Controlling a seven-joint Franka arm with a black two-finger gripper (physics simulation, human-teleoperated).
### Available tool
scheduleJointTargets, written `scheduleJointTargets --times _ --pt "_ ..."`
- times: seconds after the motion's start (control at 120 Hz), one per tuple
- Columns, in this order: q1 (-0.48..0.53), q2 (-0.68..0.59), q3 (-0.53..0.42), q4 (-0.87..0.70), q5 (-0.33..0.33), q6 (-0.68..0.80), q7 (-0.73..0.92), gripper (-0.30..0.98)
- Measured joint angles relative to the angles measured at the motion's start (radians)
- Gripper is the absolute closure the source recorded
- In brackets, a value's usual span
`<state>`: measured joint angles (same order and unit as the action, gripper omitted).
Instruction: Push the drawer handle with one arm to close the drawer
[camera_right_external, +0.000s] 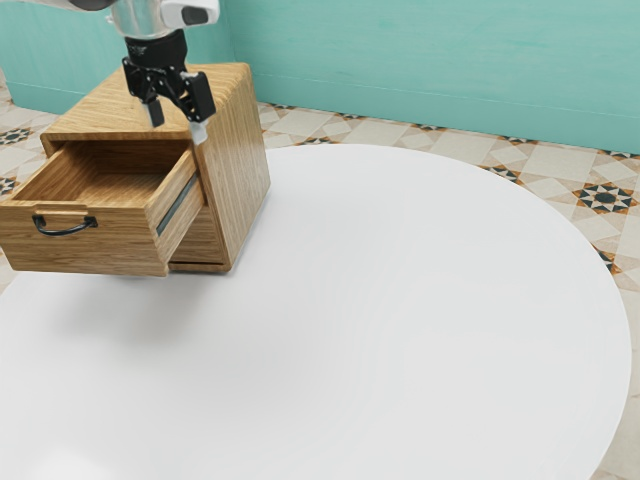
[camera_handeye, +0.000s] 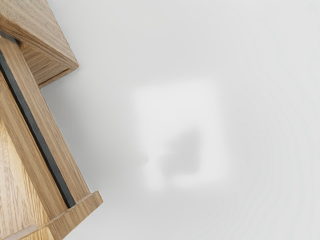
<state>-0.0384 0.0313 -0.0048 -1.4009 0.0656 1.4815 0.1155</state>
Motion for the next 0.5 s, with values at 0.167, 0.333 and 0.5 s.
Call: scheduleJointTargets --times 0.167,0.333,0.5 --pt "-0.041 -0.001 0.027 0.002 -0.005 0.016 0.013 0.0" --pt "-0.002 -0.138 0.014 -0.166 -0.046 -0.012 0.007 0.0" --pt "0.336 -0.388 -0.078 -0.444 -0.087 -0.052 -0.022 0.14"
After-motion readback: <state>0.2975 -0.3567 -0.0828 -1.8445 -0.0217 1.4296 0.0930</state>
